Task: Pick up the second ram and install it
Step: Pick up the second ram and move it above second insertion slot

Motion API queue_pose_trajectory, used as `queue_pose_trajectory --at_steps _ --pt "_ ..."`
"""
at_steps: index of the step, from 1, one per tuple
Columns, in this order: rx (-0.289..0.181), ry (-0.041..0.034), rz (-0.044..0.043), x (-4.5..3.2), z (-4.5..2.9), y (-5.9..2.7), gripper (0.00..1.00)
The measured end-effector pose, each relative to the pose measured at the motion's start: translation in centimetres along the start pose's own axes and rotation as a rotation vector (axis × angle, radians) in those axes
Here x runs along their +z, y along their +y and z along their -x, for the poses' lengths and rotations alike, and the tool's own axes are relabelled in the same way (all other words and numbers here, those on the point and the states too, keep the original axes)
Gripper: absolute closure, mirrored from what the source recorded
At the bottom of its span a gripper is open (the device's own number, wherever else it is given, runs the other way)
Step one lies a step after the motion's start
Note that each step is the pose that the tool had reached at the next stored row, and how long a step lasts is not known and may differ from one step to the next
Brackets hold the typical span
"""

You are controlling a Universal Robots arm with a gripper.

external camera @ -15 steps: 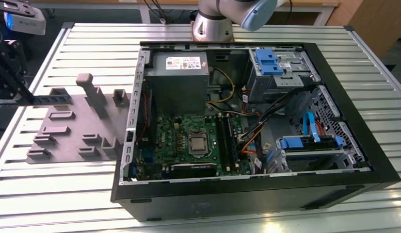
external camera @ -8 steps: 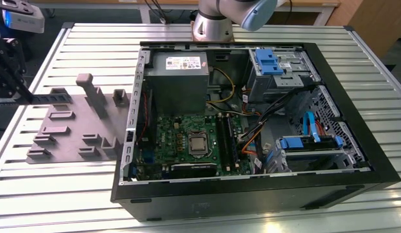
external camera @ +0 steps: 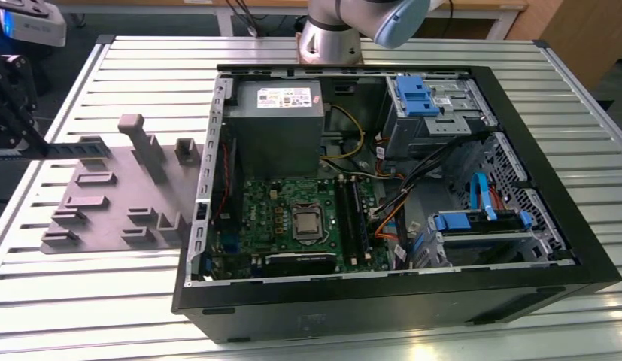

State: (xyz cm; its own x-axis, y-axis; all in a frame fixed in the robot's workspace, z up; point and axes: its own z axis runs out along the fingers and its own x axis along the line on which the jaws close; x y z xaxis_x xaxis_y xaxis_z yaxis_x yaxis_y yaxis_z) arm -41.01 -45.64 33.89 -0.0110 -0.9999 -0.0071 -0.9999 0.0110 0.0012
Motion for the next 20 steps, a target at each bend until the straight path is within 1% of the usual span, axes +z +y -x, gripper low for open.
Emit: queue_pose_trajectory --at_steps 20 --pt "0.000 -0.0001 -0.0001 -1.48 0.01 0.01 0.86"
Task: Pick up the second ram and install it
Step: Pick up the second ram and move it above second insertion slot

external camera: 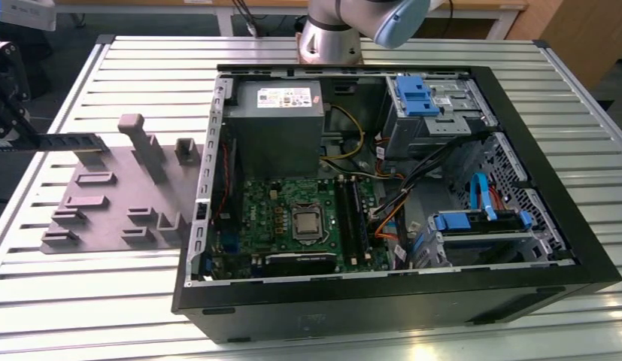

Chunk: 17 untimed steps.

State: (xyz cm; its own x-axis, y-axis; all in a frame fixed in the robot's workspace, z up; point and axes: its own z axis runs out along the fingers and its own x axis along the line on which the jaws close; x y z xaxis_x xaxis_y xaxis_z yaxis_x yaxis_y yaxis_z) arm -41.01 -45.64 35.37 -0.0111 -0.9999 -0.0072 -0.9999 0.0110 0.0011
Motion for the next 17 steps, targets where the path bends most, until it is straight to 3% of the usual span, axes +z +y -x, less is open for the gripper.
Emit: queue_pose_trajectory --at_steps 17 --pt "0.000 0.0001 0.0001 -0.86 0.01 0.00 0.86"
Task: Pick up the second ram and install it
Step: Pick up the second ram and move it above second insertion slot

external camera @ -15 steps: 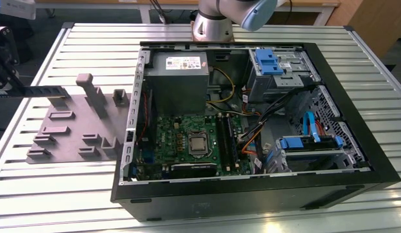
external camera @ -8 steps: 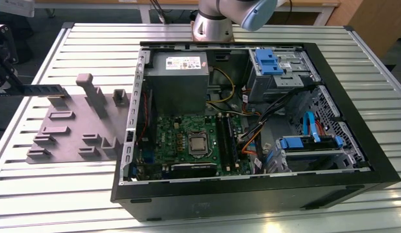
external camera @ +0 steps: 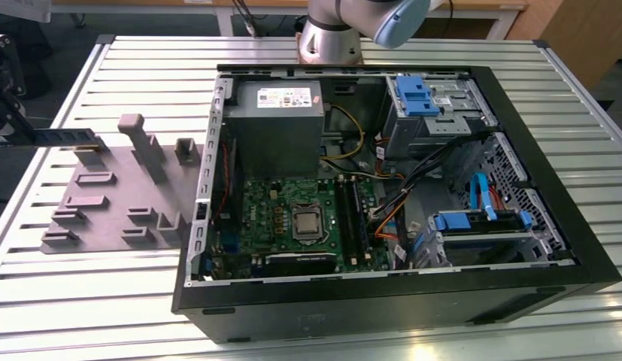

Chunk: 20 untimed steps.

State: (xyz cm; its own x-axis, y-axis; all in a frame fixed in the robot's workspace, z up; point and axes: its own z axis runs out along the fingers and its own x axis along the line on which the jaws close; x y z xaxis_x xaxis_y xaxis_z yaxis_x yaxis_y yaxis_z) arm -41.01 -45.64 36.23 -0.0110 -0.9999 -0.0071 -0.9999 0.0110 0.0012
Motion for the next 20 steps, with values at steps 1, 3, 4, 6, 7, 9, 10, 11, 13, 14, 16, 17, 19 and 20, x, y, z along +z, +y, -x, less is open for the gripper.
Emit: queue_pose_trajectory --at_steps 1,3,4,6,7,9,10,11,13,14,16,17,19,20 --pt "0.000 0.0000 -0.0001 -0.06 0.00 0.00 0.86" --pt "0.000 0.0000 -0.0001 -0.20 0.00 0.00 0.86" --pt "0.000 0.0000 0.0000 -0.29 0.00 0.00 0.86" --pt "0.000 0.0000 -0.0001 -0.45 0.00 0.00 0.86" --pt "0.000 -0.0001 -0.0001 -0.52 0.00 0.00 0.86" --pt "0.000 0.0000 -0.0001 -0.68 0.01 0.00 0.86" --pt "0.000 0.0000 0.0000 -0.77 0.01 0.00 0.86" --pt "0.000 0.0000 0.0000 -0.85 0.01 0.00 0.86" --pt "0.000 0.0000 0.0000 -1.02 0.01 0.00 0.86" --pt "0.000 0.0000 -0.0001 -1.10 0.01 0.00 0.86" --pt "0.000 0.0000 0.0000 -1.30 0.01 0.00 0.86" --pt "0.000 0.0000 0.0000 -1.40 0.01 0.00 0.86" --pt "0.000 -0.0001 -0.0001 -1.61 0.01 0.00 0.86" --pt "0.000 0.0000 0.0000 -1.73 0.01 0.00 0.86"
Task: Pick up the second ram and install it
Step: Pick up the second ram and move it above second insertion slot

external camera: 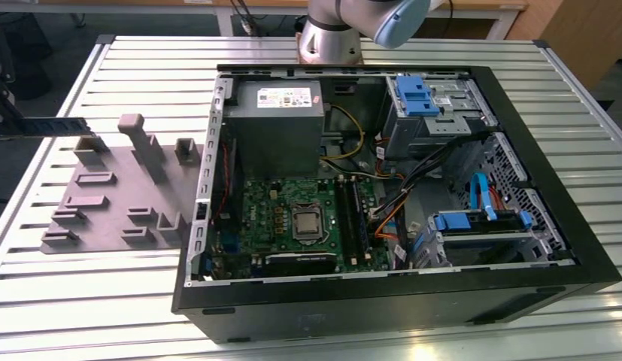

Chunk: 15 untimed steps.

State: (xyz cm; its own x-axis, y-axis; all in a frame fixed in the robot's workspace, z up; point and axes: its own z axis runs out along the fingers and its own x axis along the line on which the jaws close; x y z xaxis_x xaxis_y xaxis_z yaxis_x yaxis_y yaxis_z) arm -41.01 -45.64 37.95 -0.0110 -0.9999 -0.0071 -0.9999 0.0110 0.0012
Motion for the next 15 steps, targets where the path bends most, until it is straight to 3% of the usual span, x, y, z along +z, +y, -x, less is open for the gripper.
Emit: queue_pose_trajectory --at_steps 15 --pt "0.000 0.0000 0.0000 -2.11 0.02 0.00 0.86"
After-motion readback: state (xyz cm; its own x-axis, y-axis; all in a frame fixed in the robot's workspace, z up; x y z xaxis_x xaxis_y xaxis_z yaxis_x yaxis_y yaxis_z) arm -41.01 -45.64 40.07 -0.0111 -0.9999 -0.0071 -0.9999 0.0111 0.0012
